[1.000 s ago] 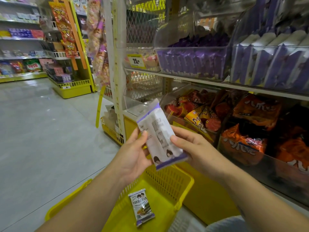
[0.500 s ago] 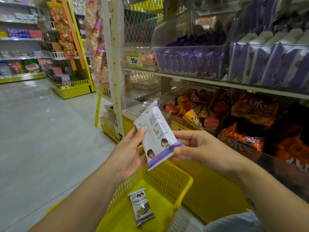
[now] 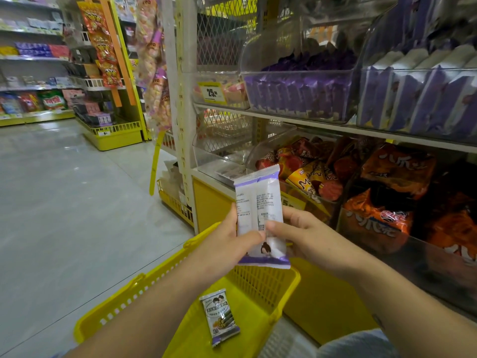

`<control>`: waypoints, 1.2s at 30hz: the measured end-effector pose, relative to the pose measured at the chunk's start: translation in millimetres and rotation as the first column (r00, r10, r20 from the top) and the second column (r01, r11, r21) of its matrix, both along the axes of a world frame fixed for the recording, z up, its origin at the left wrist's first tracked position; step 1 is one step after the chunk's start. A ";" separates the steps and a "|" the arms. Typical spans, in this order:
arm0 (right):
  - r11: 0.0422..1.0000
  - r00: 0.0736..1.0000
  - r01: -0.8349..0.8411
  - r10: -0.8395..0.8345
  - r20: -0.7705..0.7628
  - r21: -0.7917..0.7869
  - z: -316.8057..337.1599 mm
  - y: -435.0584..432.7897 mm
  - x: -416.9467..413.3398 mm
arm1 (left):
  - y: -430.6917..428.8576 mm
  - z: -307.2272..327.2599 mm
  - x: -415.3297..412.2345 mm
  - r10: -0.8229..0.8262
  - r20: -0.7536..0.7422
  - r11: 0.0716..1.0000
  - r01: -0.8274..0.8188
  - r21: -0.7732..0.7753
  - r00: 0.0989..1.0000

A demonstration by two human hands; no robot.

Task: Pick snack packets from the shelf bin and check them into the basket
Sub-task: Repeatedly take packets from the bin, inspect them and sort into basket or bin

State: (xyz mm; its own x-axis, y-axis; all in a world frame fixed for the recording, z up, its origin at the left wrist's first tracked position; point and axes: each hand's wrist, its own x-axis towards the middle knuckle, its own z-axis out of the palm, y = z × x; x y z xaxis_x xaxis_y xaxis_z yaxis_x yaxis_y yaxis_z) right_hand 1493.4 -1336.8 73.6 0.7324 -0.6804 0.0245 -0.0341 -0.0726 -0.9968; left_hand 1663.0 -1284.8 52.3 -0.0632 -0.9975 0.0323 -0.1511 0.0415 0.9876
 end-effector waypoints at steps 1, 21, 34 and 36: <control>1.000 1.000 0.025 -0.025 -0.008 0.000 -1.4 0.4 1.7 | 1.2 1.1 -0.5 0.005 0.024 1.000 -0.005 0.008 1.000; 0.971 0.992 0.011 -0.040 -0.116 -0.238 -7.6 6.6 7.3 | -7.3 -1.0 5.0 0.298 -0.020 0.954 -0.298 -0.015 0.954; 0.966 0.991 -0.053 0.019 -0.136 -0.254 -6.4 5.8 7.1 | -9.6 -1.2 12.7 0.233 -0.074 0.964 -0.221 0.145 0.970; 0.973 0.997 0.007 -0.026 -0.077 -0.233 -9.6 5.4 9.6 | -8.4 0.6 6.6 0.188 -0.253 0.960 -0.123 0.250 0.949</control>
State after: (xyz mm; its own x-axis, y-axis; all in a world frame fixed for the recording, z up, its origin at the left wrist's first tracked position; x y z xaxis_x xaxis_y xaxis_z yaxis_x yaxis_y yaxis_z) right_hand 1503.0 -1331.4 64.0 0.7271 -0.6749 0.1259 -0.1149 -0.3004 -0.9469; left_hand 1669.6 -1293.1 52.9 0.0724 -0.9765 -0.2028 0.1380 -0.1915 0.9717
